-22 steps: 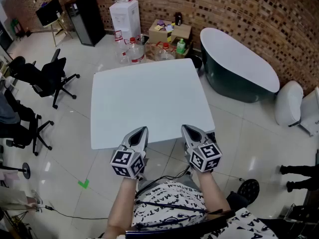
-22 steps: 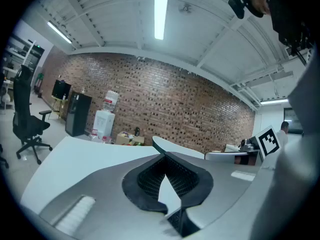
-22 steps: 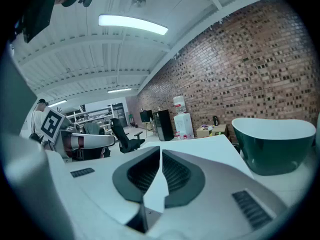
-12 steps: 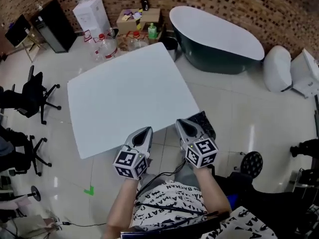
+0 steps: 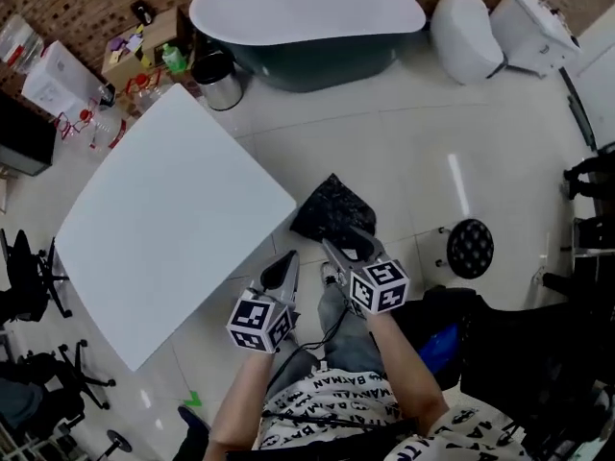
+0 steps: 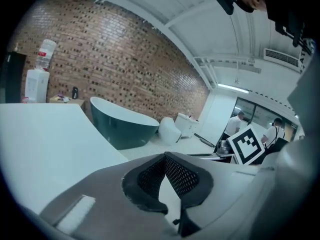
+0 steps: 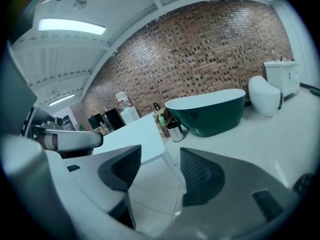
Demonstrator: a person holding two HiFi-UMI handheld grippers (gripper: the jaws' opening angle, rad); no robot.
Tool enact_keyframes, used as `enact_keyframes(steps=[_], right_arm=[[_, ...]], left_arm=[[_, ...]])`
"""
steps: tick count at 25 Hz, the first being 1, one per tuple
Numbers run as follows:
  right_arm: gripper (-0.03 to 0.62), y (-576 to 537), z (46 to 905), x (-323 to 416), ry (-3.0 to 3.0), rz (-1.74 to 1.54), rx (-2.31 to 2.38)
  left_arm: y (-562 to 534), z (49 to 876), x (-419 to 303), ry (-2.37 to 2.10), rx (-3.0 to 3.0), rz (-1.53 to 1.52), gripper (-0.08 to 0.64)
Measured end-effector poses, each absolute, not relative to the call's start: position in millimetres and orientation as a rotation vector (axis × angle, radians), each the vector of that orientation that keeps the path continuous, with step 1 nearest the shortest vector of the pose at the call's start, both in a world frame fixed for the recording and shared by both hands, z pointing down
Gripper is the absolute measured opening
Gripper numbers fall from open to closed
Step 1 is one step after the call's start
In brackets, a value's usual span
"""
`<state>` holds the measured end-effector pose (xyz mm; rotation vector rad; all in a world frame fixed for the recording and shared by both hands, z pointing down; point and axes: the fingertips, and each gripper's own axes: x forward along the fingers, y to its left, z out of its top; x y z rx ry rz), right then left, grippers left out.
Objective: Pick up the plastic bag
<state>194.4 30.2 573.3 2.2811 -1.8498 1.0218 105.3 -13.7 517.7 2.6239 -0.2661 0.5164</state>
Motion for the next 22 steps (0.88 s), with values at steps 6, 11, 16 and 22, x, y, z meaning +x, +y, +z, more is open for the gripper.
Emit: enact_keyframes(steps=[6,11,16,22], right_arm=[[0.290,102.4,685.8,275.3,-1.573,1.265,2.382],[0.325,134.3,769.1,316.7,-1.419,1.405,2.427],[0.327,161.0,884.3,355.9,-1.280,1.533,2.437],[0.327,189.2,1038.1,373.7,-1.082,1.699,2.416]], left_arm=[[32.3,599.1,185.1,-0.145,2.546,0.624,0.000],[56.1,675.3,234.1,-0.034,2.518,0.723,0.000],[66.0,773.4,272.7,0.002,2.490,0.786,0.000],[67.2,907.9,296.8,-0.007,2.452,0.927,0.000]])
